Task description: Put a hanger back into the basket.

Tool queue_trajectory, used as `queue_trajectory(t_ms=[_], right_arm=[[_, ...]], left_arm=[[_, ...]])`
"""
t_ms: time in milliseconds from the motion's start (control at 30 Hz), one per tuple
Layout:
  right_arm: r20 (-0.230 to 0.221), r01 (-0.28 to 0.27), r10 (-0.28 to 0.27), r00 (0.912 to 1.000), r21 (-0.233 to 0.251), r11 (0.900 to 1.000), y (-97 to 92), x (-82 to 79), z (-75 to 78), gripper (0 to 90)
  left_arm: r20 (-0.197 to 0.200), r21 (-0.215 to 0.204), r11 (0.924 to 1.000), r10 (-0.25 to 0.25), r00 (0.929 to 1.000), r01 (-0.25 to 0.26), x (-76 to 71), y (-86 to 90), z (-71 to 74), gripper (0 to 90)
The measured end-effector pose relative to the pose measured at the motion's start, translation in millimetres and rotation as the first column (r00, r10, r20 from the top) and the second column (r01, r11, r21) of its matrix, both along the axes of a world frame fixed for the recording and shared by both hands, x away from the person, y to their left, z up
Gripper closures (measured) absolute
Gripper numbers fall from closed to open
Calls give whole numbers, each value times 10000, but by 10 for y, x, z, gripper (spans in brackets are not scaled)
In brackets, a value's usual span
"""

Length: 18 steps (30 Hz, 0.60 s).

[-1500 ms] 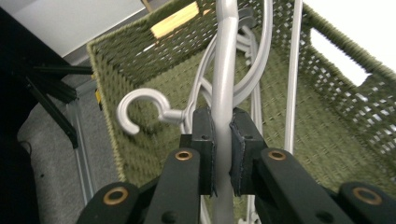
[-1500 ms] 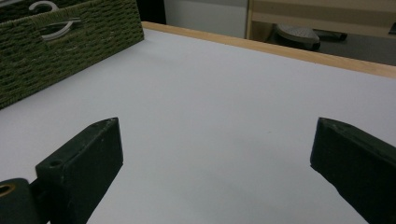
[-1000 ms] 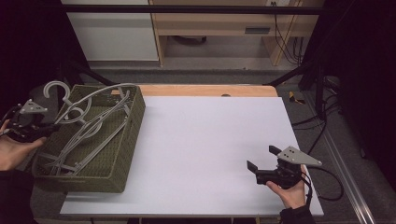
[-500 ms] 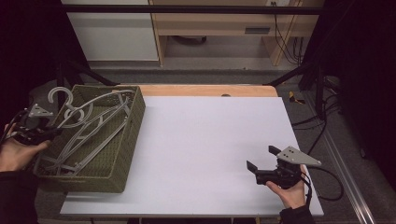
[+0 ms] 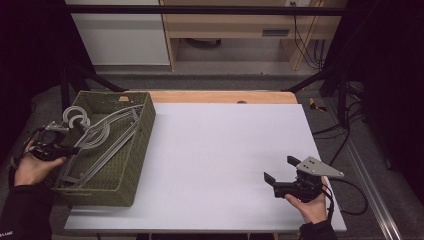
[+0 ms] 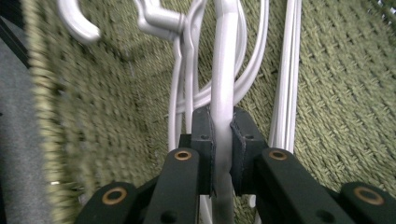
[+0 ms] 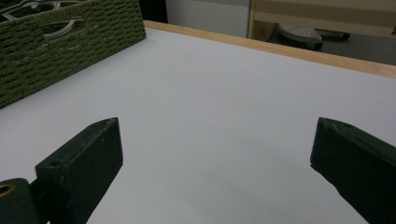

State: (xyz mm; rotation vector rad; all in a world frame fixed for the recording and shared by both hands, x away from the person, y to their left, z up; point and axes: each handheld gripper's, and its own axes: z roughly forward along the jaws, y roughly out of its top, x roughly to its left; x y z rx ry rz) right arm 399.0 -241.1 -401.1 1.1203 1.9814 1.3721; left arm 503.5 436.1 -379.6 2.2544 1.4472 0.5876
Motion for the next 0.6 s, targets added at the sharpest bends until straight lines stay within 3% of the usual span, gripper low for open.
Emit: queue_trajectory(t_ms=[167, 333, 500, 600], right_arm=[[-17, -58, 58, 10000, -51, 10000, 11, 6, -6, 27], [26, -82, 82, 10000, -112, 9999, 2, 3, -4, 27], [6, 2, -2, 10000, -5, 10000, -5, -6, 4, 27], [4, -2, 2, 10000, -14, 10000, -2, -4, 3, 27]], left_arm=[[-123, -129, 9997, 191, 9997, -193, 20, 14, -27, 809], [-132, 180, 9994, 292, 9995, -289, 39, -27, -68, 686], [398, 222, 9991, 340, 9986, -349, -28, -13, 16, 627], [1006, 79, 9995, 284, 9945, -293, -105, -12, 126, 603]])
